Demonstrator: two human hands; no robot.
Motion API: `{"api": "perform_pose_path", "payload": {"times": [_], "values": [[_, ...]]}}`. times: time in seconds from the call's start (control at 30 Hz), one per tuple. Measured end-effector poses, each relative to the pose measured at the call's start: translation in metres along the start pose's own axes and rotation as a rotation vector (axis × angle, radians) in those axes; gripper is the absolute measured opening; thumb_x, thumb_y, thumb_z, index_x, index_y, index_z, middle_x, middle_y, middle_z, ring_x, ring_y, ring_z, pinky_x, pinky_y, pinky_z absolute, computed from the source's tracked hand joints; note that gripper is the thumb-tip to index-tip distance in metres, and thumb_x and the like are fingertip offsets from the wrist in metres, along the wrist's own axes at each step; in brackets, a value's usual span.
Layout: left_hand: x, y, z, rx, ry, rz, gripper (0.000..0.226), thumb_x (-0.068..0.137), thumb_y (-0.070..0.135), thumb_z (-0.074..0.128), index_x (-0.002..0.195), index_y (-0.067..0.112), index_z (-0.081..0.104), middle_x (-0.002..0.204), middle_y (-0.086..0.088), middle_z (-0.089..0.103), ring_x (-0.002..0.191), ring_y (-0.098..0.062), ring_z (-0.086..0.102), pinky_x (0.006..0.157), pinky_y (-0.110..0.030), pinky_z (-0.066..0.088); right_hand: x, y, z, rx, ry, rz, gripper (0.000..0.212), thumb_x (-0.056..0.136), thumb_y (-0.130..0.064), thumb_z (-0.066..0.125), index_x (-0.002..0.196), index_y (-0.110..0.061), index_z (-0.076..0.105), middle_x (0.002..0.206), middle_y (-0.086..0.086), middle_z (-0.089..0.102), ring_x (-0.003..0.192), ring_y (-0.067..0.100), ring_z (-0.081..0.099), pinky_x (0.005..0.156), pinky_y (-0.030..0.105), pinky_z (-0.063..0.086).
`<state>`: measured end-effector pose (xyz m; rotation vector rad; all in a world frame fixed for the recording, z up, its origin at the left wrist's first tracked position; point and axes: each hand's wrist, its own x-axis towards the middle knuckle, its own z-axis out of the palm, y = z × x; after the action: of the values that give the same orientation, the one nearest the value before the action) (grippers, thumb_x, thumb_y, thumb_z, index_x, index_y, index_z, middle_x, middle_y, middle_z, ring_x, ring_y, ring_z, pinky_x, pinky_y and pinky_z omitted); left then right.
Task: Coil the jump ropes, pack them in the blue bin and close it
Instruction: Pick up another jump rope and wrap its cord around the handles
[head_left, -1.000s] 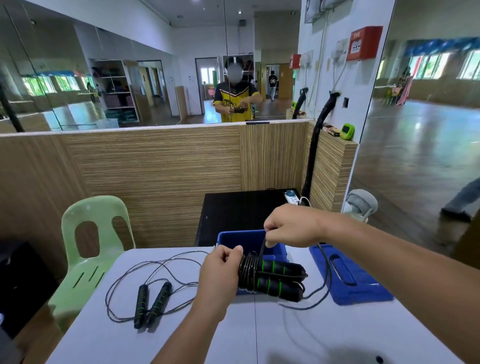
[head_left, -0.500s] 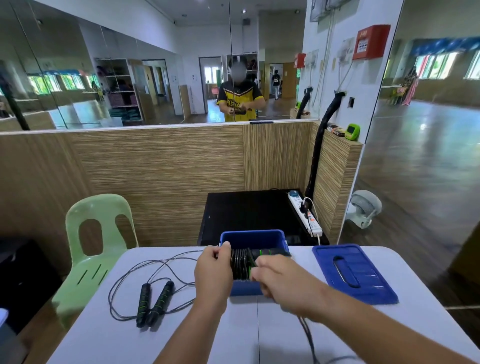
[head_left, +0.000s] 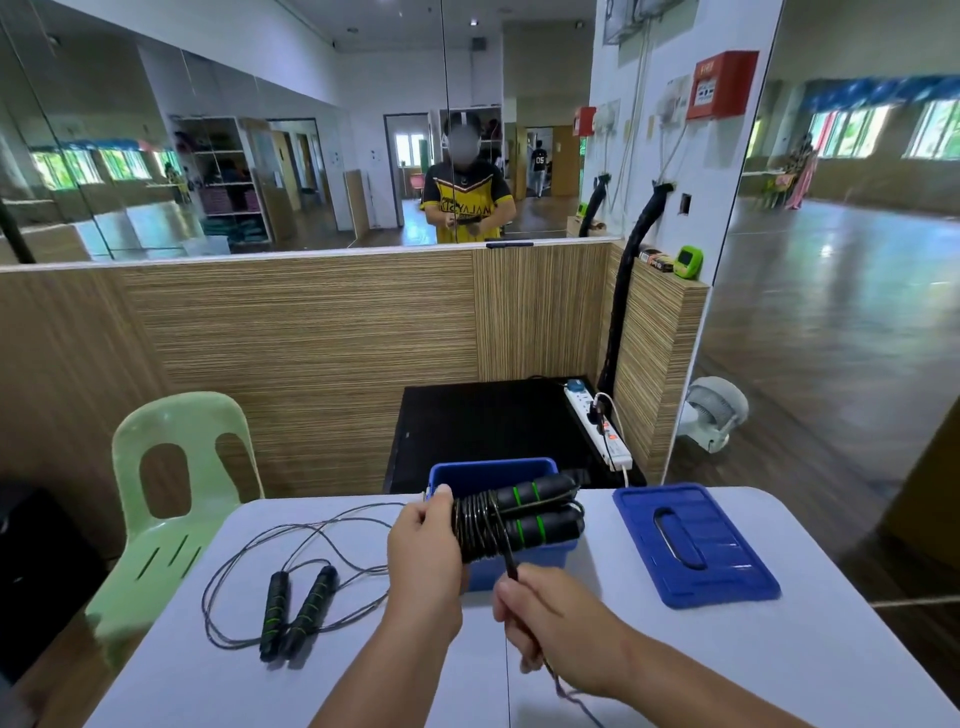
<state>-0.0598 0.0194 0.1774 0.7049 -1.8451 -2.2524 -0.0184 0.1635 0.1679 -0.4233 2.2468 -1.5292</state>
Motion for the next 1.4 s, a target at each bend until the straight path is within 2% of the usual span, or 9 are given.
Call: {"api": "perform_pose_path", "payload": {"times": [0.1, 0.27, 0.4, 0.5, 0.63, 0.77, 1.0, 1.23, 1.4], "values": [[-0.007, -0.002, 0.001, -0.029, -0.026, -0.051, 0.029, 0.101, 0.033, 0.058, 0.079, 0.015, 0.051, 0.063, -0.002, 0.046, 0.052, -0.016, 0.038, 0.038, -0.024, 0.027, 0.003, 0.009, -0.005, -0.042, -0.014, 0.022, 0.029, 0.109, -0.021, 0.039, 0.088, -0.009, 0.057, 0.068, 0.002, 0.060, 0.058, 0.010, 0.056, 0.060, 0.021, 0.049], [-0.010, -0.001, -0.002, -0.021, -0.091, -0.103, 0.024, 0.100, 0.034, 0.058, 0.085, 0.015, 0.057, 0.067, -0.002, 0.048, 0.053, -0.015, 0.040, 0.035, -0.022, 0.029, 0.020, 0.022, -0.029, -0.233, -0.076, 0.044, 0.031, 0.109, -0.023, 0.040, 0.085, -0.018, 0.061, 0.084, -0.003, 0.066, 0.079, 0.004, 0.061, 0.084, 0.018, 0.048], [-0.013, 0.000, -0.010, 0.042, -0.170, -0.116, 0.022, 0.100, 0.035, 0.058, 0.089, 0.016, 0.058, 0.067, -0.002, 0.050, 0.054, -0.015, 0.038, 0.034, -0.020, 0.028, 0.038, 0.024, -0.063, -0.414, -0.076, 0.085, 0.010, 0.100, -0.020, 0.058, 0.096, -0.027, 0.063, 0.102, -0.007, 0.065, 0.100, 0.011, 0.061, 0.099, 0.023, 0.049], [-0.015, -0.001, -0.015, 0.106, -0.196, -0.077, 0.027, 0.099, 0.031, 0.060, 0.079, 0.018, 0.048, 0.059, 0.000, 0.046, 0.050, -0.014, 0.035, 0.038, -0.020, 0.024, 0.051, 0.001, -0.089, -0.595, -0.108, 0.047, 0.017, 0.097, -0.004, 0.058, 0.096, -0.020, 0.064, 0.094, -0.008, 0.060, 0.093, 0.017, 0.060, 0.086, 0.028, 0.049], [-0.012, -0.004, -0.019, 0.189, -0.183, 0.035, 0.036, 0.098, 0.029, 0.063, 0.069, 0.019, 0.043, 0.063, -0.004, 0.045, 0.053, -0.017, 0.034, 0.043, -0.024, 0.024, 0.064, -0.043, -0.106, -0.843, -0.167, 0.021, 0.021, 0.095, -0.028, 0.058, 0.079, -0.019, 0.066, 0.079, -0.005, 0.066, 0.076, 0.014, 0.061, 0.075, 0.035, 0.051], [-0.009, -0.007, -0.019, 0.239, -0.176, 0.126, 0.045, 0.097, 0.028, 0.064, 0.055, 0.026, 0.047, 0.061, 0.000, 0.049, 0.058, -0.019, 0.042, 0.052, -0.029, 0.035, 0.068, -0.076, -0.107, -0.951, -0.222, 0.035, 0.027, 0.091, -0.032, 0.058, 0.068, -0.023, 0.068, 0.072, -0.006, 0.069, 0.070, 0.018, 0.066, 0.072, 0.040, 0.059], [-0.007, -0.004, -0.020, 0.343, -0.132, 0.224, 0.034, 0.095, 0.031, 0.063, 0.065, 0.021, 0.051, 0.058, 0.004, 0.050, 0.059, -0.019, 0.046, 0.058, -0.037, 0.042, 0.058, -0.096, -0.089, -0.772, -0.141, 0.133, 0.026, 0.091, -0.025, 0.060, 0.071, -0.013, 0.070, 0.055, -0.007, 0.060, 0.054, 0.018, 0.055, 0.052, 0.030, 0.052], [0.003, -0.013, -0.023, 0.312, 0.012, 0.186, 0.030, 0.098, 0.031, 0.059, 0.078, 0.009, 0.055, 0.064, -0.003, 0.052, 0.060, -0.019, 0.044, 0.057, -0.033, 0.037, 0.034, -0.084, -0.063, -0.183, -0.013, 0.244, 0.030, 0.098, -0.026, 0.051, 0.071, -0.015, 0.052, 0.050, -0.001, 0.038, 0.044, 0.016, 0.031, 0.045, 0.026, 0.029], [0.008, -0.014, -0.018, 0.270, 0.104, 0.177, 0.034, 0.098, 0.032, 0.059, 0.078, 0.006, 0.055, 0.064, -0.004, 0.054, 0.059, -0.019, 0.045, 0.057, -0.033, 0.037, 0.015, -0.064, -0.033, 0.140, -0.015, 0.245, 0.024, 0.101, -0.025, 0.042, 0.082, -0.017, 0.052, 0.049, -0.006, 0.035, 0.041, 0.010, 0.028, 0.041, 0.022, 0.030]]}}
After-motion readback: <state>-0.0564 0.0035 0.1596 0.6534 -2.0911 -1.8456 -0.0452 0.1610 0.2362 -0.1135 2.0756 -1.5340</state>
